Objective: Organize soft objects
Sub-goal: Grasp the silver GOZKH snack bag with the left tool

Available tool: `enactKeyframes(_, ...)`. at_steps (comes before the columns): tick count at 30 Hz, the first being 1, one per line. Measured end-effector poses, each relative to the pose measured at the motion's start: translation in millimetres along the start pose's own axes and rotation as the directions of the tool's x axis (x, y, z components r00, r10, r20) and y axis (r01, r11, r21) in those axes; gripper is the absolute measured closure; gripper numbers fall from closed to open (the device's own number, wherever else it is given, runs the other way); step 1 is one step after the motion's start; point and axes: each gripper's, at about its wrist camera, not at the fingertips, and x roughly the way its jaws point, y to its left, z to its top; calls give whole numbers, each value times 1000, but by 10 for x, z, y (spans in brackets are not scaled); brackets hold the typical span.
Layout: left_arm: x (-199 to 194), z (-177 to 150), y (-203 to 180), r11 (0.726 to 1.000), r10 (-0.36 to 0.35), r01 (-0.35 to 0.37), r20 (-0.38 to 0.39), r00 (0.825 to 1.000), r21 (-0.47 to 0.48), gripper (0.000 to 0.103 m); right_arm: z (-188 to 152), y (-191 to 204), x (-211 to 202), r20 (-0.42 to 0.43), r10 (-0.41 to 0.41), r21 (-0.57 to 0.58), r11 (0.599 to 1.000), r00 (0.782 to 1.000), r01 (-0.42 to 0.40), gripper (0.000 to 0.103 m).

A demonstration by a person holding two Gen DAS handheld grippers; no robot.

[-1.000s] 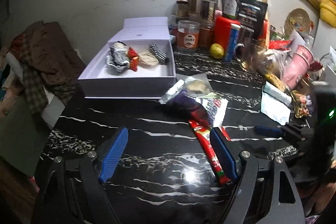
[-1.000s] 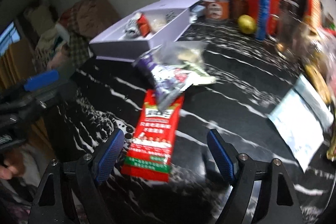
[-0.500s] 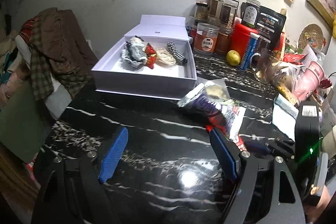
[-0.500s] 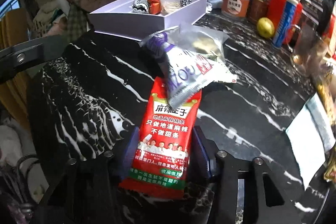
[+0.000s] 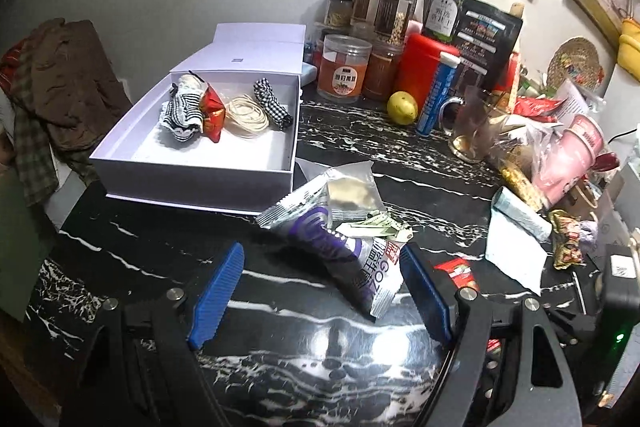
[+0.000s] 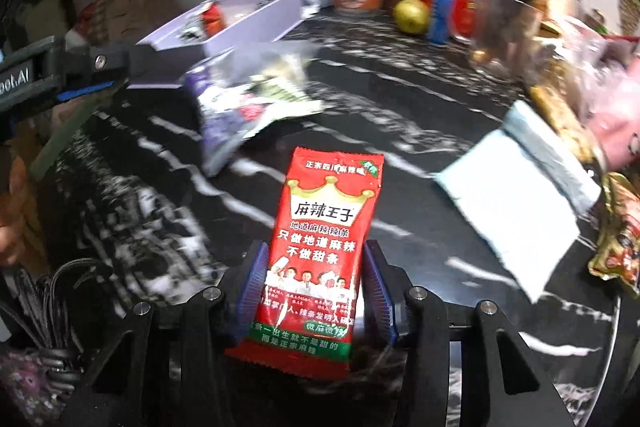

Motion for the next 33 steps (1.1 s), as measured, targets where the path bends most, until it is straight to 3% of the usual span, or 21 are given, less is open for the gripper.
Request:
enactKeyframes(16, 554, 191, 43, 988, 140, -143, -47, 989, -64, 22, 256, -209, 159, 26, 51, -9, 999, 998, -50, 55)
enactKeyframes(20, 704, 154, 32, 982, 186, -188, -83, 979, -24, 23, 281, -227, 187, 29, 49, -1, 999, 998, -49, 55)
enactKeyframes(23, 775, 100, 59, 984, 177, -180, -112, 978, -18, 35, 289, -227, 209, 17, 61, 4, 998, 998, -61, 56)
enactKeyframes(26, 802, 52, 106, 992, 115, -121, -120, 986, -44, 51, 291, -190, 228, 12, 55, -17, 998, 998, -54, 56)
enactKeyframes(33, 679, -34, 36, 997, 74, -73, -117, 990, 13, 60, 215, -180, 156, 25, 60, -13, 998, 998, -60, 58)
